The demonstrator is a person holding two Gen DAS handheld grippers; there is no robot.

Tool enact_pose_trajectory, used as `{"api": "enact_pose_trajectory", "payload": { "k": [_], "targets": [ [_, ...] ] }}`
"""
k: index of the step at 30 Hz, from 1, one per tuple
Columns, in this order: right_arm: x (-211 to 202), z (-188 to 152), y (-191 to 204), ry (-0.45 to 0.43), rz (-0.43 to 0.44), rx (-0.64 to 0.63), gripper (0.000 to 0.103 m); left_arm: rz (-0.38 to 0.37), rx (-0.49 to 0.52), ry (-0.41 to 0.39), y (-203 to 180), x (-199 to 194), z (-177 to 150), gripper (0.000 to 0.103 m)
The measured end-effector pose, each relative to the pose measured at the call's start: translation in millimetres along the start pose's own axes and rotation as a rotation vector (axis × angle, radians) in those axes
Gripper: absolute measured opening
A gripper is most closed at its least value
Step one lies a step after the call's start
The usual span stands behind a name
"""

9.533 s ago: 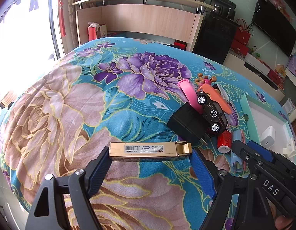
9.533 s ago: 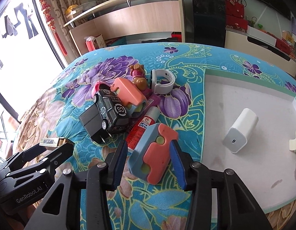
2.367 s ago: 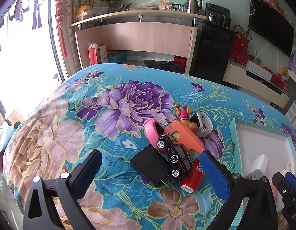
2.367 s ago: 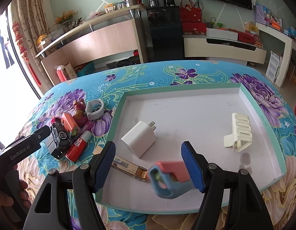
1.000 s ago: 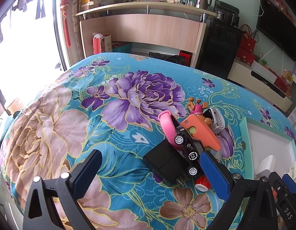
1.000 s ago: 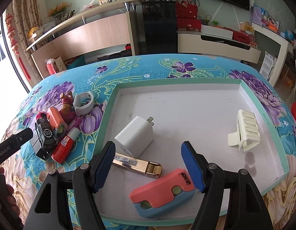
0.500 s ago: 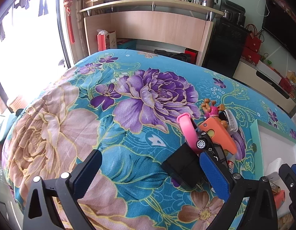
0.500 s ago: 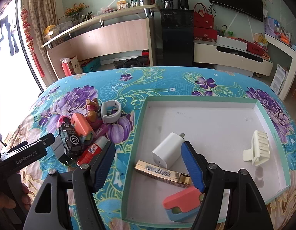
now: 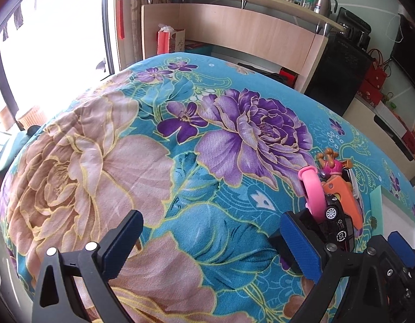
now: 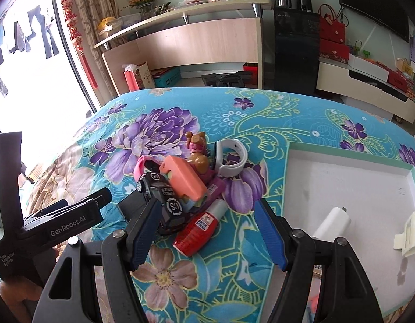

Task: Organize rigid objects
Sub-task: 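Move the right tool to the black toy car while the left tool approaches the black square charger, then close the right tool on the black toy car while the left tool grasps the black charger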

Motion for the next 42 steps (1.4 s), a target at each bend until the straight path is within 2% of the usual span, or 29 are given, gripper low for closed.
{"api": "enact_pose_trajectory", "payload": {
  "k": [8, 10, 15, 18, 23, 26, 35, 42],
  "targets": [
    [18, -2, 34, 0.028, 0.040, -0.059, 0.071, 0.004, -0.046, 0.023, 14, 6, -1, 0.103],
    [22, -3, 39, 0.037, 0.045, -0.069, 0.065, 0.006, -0.054, 0.026, 17, 6, -1, 0.103],
    [30, -7, 44, 0.052, 0.041, -0.081, 0.063, -0.002, -0.062, 0.034, 18, 7, -2, 0.103],
    [33, -8, 43, 0.055, 0.022, -0.083, 0.055, -0.007, -0.058, 0.036, 16, 8, -2, 0.103],
    [36, -9, 39, 0.064, 0.023, -0.069, 0.048, -0.009, -0.054, 0.040, 15, 9, -2, 0.103],
    [36, -9, 37, 0.069, 0.031, -0.063, 0.037, -0.015, -0.047, 0.042, 13, 10, -2, 0.103],
    [25, -7, 32, 0.044, 0.055, -0.036, 0.035, -0.048, -0.018, 0.042, 2, 8, -2, 0.103],
    [9, -2, 6, 0.006, 0.034, 0.031, 0.035, -0.082, 0.045, 0.044, -17, 6, -4, 0.103]
  ]
}}
Point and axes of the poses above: each gripper's, at about its wrist camera, not at the fingertips, and x roughly the way its jaws point, y to its left, z to its top, the point moved 6 cm from there along x, roughly the way its jaws point, and after that the axes turned 10 degrees about -z, right-handed, at the moved point
